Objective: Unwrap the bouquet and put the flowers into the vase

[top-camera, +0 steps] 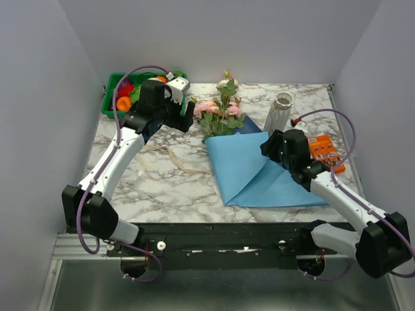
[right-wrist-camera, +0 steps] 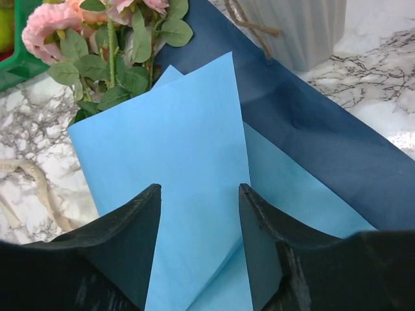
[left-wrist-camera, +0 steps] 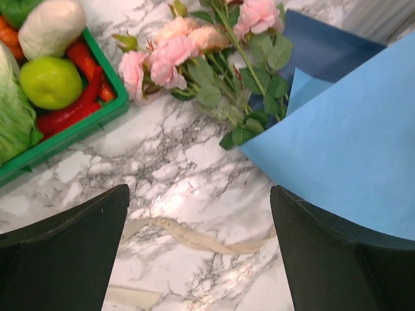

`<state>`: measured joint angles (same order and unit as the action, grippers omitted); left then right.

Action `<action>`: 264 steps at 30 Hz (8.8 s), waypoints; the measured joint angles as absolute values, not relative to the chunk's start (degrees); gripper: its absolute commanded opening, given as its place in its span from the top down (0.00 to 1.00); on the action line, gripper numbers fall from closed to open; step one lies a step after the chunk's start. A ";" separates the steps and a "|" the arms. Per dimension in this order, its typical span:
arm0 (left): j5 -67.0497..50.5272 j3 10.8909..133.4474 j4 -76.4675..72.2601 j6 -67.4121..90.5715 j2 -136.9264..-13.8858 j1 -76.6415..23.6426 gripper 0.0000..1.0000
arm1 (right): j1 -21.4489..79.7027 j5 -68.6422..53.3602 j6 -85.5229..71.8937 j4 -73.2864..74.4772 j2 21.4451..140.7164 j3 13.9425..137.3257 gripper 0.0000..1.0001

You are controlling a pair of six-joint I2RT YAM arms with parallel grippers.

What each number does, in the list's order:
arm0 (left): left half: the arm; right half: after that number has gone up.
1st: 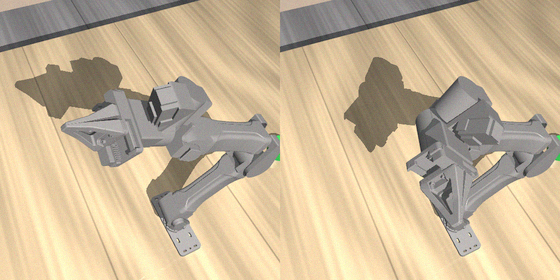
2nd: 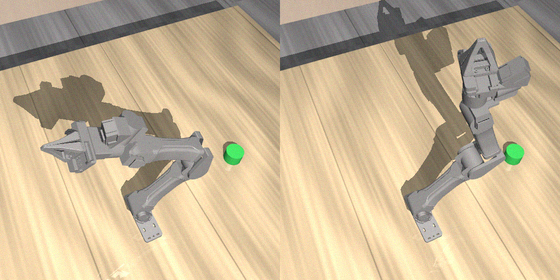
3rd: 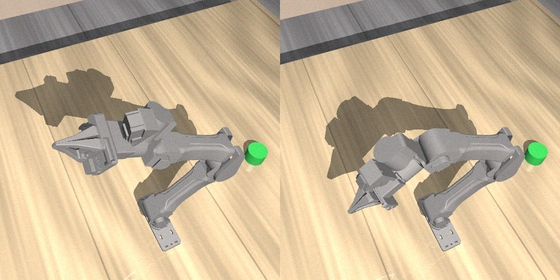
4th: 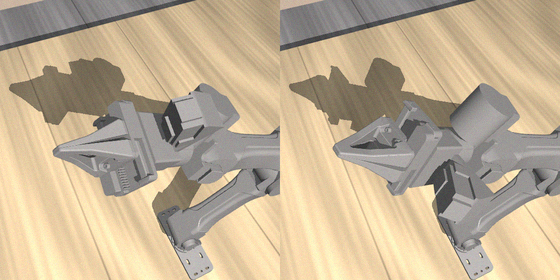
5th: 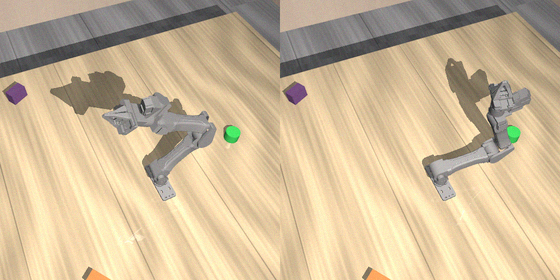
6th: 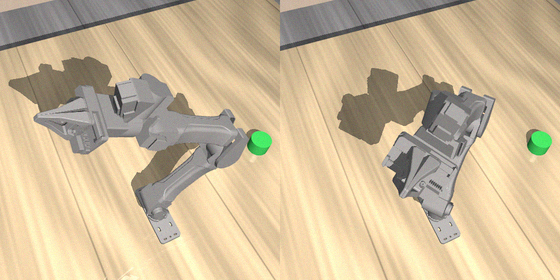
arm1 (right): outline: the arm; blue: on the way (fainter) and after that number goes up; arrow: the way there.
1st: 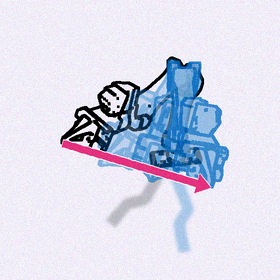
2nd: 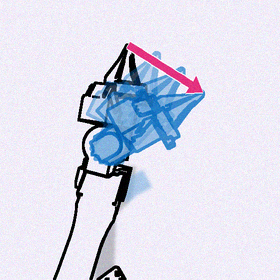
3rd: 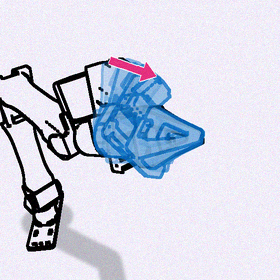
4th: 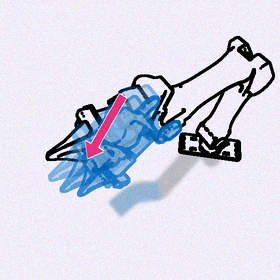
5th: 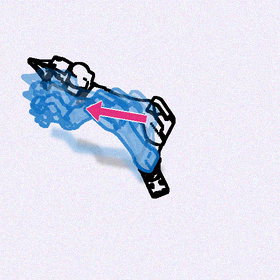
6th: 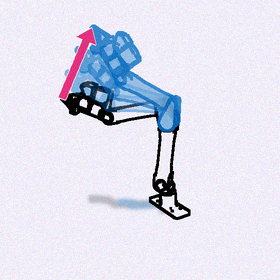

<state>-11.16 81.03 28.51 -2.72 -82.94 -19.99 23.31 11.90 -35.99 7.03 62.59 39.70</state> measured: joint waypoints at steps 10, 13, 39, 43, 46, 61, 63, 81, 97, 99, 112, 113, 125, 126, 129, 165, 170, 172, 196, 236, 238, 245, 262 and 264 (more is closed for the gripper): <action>-17.43 79.05 35.00 -3.62 -81.89 -15.62 0.01 | 23.31 13.89 -31.42 2.09 67.07 39.68 0.44; -18.11 79.20 36.53 -4.08 -81.52 -15.11 0.01 | 23.31 14.39 -30.87 0.73 69.41 39.68 0.46; -22.09 79.13 38.52 -3.40 -77.49 -14.68 0.01 | 43.40 6.20 -27.66 -4.60 85.84 62.92 0.99; -18.26 79.13 38.57 -0.71 -75.44 -14.61 0.01 | 48.18 4.36 -27.18 -4.73 95.90 72.38 0.99; -14.37 78.94 38.68 1.13 -71.90 -13.06 0.01 | 50.28 2.72 -27.27 -4.62 102.56 78.00 0.99; -2.52 79.88 46.92 1.58 -58.17 -5.30 0.01 | 57.45 -8.54 -28.49 -2.68 126.13 105.03 0.23; -2.13 79.94 47.37 1.61 -58.37 -5.23 0.01 | 57.67 -8.47 -28.36 -2.63 125.34 104.22 0.18; -32.56 79.94 41.19 -0.95 -88.97 -10.83 0.01 | 43.70 10.04 -29.15 0.56 67.20 59.92 0.26; -43.75 92.14 45.74 -12.40 -115.09 -22.61 0.15 | 41.93 17.78 -29.95 10.02 49.15 52.31 0.35; -43.40 92.14 45.74 -12.73 -115.66 -23.03 0.18 | 41.89 17.85 -29.95 10.24 48.77 52.31 0.36; -41.10 86.91 46.24 -16.49 -116.51 -24.84 0.74 | 41.87 17.87 -30.06 10.79 48.29 52.31 0.41; -40.91 86.48 46.30 -16.56 -116.51 -25.06 0.79 | 41.87 17.87 -30.13 10.83 48.29 52.31 0.41; -40.07 85.93 47.22 -17.47 -111.87 -27.11 1.00 | 41.54 17.87 -31.33 10.90 47.97 52.34 0.42; -40.12 85.30 47.05 -17.61 -109.95 -27.38 1.00 | 41.56 17.91 -31.31 10.94 47.81 52.34 0.42; -40.45 81.38 45.80 -18.81 -101.65 -28.40 1.00 | 41.54 18.50 -31.03 12.12 47.46 52.80 0.42; -51.88 83.99 76.49 -72.34 -74.30 -37.58 0.39 | 63.61 14.17 -38.94 23.94 52.51 43.92 0.57; -55.02 92.07 76.38 -65.60 -76.23 -33.30 0.35 | 68.31 12.62 -38.92 24.23 50.94 42.78 0.53; -56.23 93.47 75.50 -59.07 -77.06 -30.24 0.34 | 68.34 12.93 -38.13 25.21 51.51 42.96 0.43; -33.63 65.76 40.34 -16.38 -81.69 -21.28 0.43 | 42.59 22.15 -33.80 28.36 107.22 79.83 0.61; -30.63 62.87 39.53 -18.90 -75.16 -18.81 0.42 | 38.98 26.33 -37.43 23.83 112.03 79.07 0.99; -30.63 62.87 39.51 -18.81 -75.18 -18.79 0.42 | 39.42 28.38 -36.93 22.61 106.76 76.84 1.00; -30.63 62.89 39.48 -18.35 -75.72 -17.76 0.42 | 42.54 34.76 -30.39 13.15 91.77 75.59 1.00; -30.70 64.29 39.33 -17.10 -78.32 -15.09 0.42 | 40.47 43.92 15.92 -36.36 82.06 67.02 0.99; -30.70 64.29 39.31 -17.10 -78.46 -14.94 0.42 | 37.04 43.31 18.50 -39.42 82.43 69.08 0.99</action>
